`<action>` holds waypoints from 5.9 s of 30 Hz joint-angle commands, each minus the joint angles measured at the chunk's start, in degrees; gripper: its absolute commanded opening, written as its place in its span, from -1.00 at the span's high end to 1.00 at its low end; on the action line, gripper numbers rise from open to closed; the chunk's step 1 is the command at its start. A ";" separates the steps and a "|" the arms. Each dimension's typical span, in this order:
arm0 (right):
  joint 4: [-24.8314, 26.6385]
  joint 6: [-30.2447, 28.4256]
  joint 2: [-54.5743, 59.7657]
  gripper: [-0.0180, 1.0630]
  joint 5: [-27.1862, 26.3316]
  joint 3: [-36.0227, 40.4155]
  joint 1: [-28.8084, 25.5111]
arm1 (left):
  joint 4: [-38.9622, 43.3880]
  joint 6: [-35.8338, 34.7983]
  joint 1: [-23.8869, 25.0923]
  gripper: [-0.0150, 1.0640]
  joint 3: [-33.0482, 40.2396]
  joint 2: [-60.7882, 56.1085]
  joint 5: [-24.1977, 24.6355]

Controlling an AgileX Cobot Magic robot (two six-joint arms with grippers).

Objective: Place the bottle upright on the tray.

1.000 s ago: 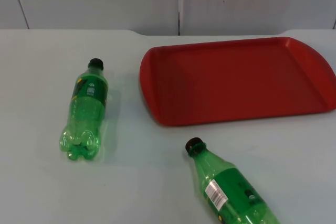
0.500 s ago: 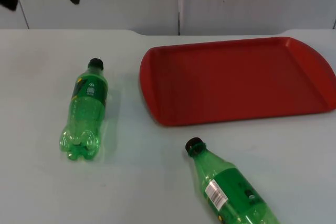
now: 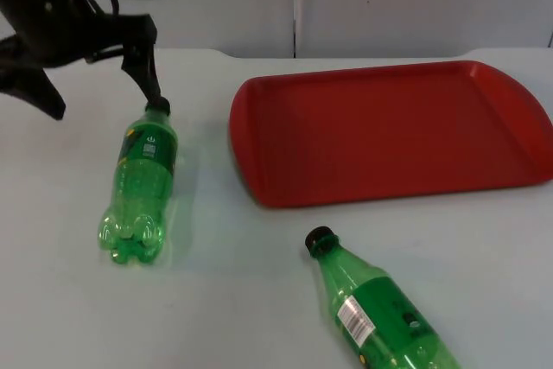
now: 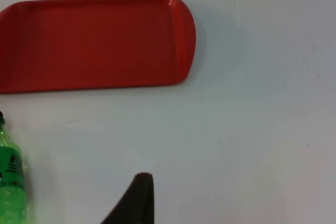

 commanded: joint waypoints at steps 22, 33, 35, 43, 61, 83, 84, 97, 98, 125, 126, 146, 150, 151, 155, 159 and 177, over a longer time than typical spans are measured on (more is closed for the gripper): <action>0.27 0.07 -0.18 -0.98 -0.24 0.06 -0.20 | -0.47 -1.58 -3.99 -0.97 -6.65 14.08 -0.43; 0.27 0.07 -0.18 -0.98 -0.24 0.06 -0.20 | -0.37 -1.72 -3.99 -0.97 -6.65 15.74 -1.58; 0.27 0.07 -0.18 -0.98 -0.24 0.06 -0.20 | -0.37 -1.72 -3.99 -0.97 -6.65 15.85 -1.46; 0.27 0.07 -0.18 -0.98 -0.24 0.06 -0.20 | -0.13 -2.49 -3.99 -0.04 -6.65 15.85 0.26; 0.27 0.07 -0.18 -0.98 -0.24 0.06 -0.20 | -1.62 -3.47 -3.99 0.97 -6.65 12.29 -1.54; 0.27 0.07 -0.18 -0.98 -0.24 0.06 -0.20 | -9.32 6.95 -4.10 0.97 -6.65 -11.74 -22.06; 0.27 0.07 -0.18 -0.98 -0.24 0.06 -0.20 | -10.10 7.86 -4.10 0.97 -6.65 -12.40 -22.88; 0.27 0.07 -0.18 -0.98 -0.24 0.06 -0.20 | -23.16 27.72 -10.39 0.97 -6.65 -13.27 -41.05; 0.27 0.07 -0.18 -0.98 -0.24 0.06 -0.20 | -23.16 27.72 -10.39 0.97 -6.65 -13.27 -41.05; 0.27 0.07 -0.18 -0.98 -0.24 0.06 -0.20 | -10.34 -0.94 -16.59 0.97 -6.65 -10.27 -58.10; 0.27 0.07 -0.18 -0.98 -0.24 0.06 -0.20 | -10.34 -0.94 -16.59 0.97 -6.65 -10.27 -58.10; 0.27 0.07 -0.18 -0.98 -0.24 0.06 -0.20 | 54.45 -45.26 -16.68 0.97 -6.65 -2.75 -79.58; 0.27 0.07 -0.18 -0.98 -0.24 0.06 -0.20 | 54.20 -33.06 -16.68 0.97 -6.65 0.36 -79.90; 0.27 0.07 -0.18 -0.98 -0.24 0.06 -0.20 | 54.20 -30.19 -16.68 0.97 -6.65 1.48 -80.63; 0.27 0.07 -0.18 -0.98 -0.24 0.06 -0.20 | 53.01 -28.82 -16.68 0.97 -6.65 4.58 -84.59; 0.27 0.07 -0.18 -0.98 -0.24 0.06 -0.20 | 48.74 -27.86 -16.68 0.97 -6.65 7.30 -87.80; 0.27 0.07 -0.18 -0.98 -0.24 0.06 -0.20 | 46.32 -25.72 -17.35 0.97 -19.79 26.44 -98.20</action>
